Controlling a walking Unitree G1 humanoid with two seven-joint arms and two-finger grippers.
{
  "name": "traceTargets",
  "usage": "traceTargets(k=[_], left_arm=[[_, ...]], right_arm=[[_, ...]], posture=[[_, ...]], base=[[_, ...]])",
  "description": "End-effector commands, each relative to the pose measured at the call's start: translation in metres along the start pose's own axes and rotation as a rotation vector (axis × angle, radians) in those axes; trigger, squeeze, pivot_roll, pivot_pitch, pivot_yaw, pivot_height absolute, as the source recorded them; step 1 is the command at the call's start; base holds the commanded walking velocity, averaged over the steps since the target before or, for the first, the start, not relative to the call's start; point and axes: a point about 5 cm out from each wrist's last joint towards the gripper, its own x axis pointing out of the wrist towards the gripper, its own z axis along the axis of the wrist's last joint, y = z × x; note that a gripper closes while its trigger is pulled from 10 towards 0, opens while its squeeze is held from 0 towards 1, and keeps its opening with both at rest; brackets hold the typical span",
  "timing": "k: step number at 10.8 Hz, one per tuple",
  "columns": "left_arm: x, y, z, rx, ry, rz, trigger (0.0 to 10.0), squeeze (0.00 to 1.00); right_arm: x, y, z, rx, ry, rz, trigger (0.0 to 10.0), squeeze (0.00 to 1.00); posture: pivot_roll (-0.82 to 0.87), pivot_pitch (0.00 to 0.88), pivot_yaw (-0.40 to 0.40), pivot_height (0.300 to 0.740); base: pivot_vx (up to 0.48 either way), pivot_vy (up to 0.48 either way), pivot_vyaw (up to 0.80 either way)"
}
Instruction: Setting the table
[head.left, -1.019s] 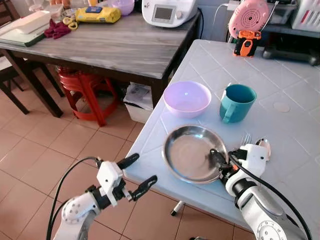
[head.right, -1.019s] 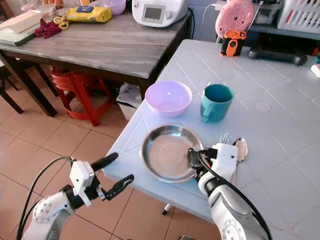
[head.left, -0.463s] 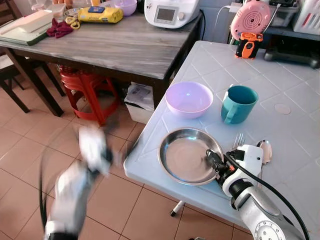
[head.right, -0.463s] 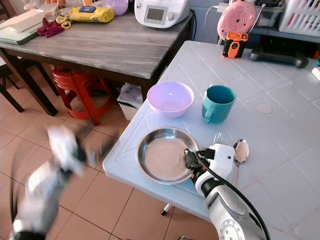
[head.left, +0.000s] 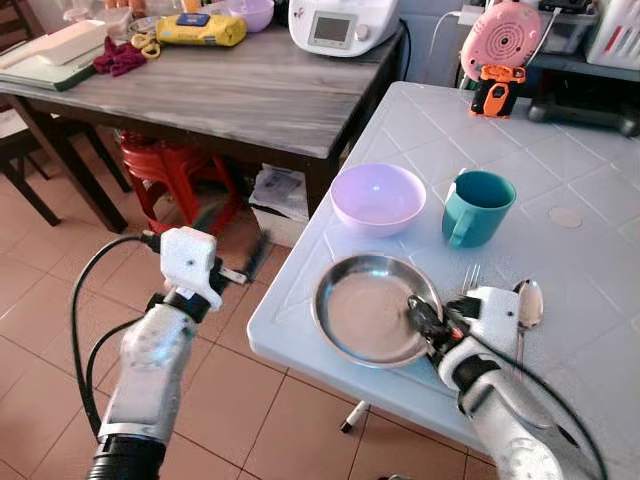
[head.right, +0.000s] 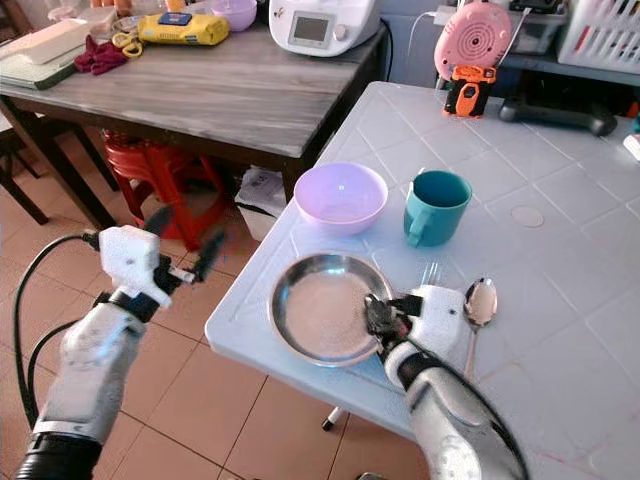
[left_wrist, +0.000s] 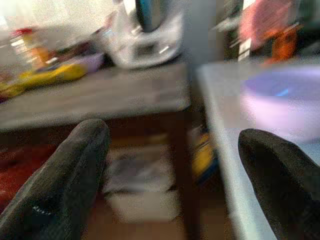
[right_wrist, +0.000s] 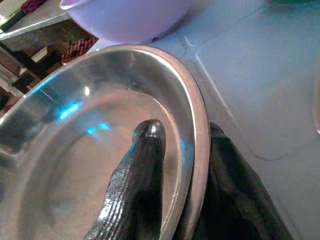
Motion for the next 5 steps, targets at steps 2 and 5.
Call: traceTargets(k=[2, 5], left_arm=[[-0.008, 0.006, -0.017, 0.005, 0.082, 0.135, 10.0, 0.00], [-0.010, 0.004, -0.025, -0.031, 0.100, 0.105, 10.0, 0.00]], right_arm=[[0.002, 0.003, 0.000, -0.037, -0.014, 0.015, 0.0, 0.00], [0.006, 0.002, 0.008, -0.056, -0.060, 0.001, 10.0, 0.00]], posture=[[-0.06, 0.097, 0.089, 0.740], [-0.05, 0.091, 0.080, 0.740]], base=[[0.000, 0.000, 0.00], [0.000, 0.084, -0.22]])
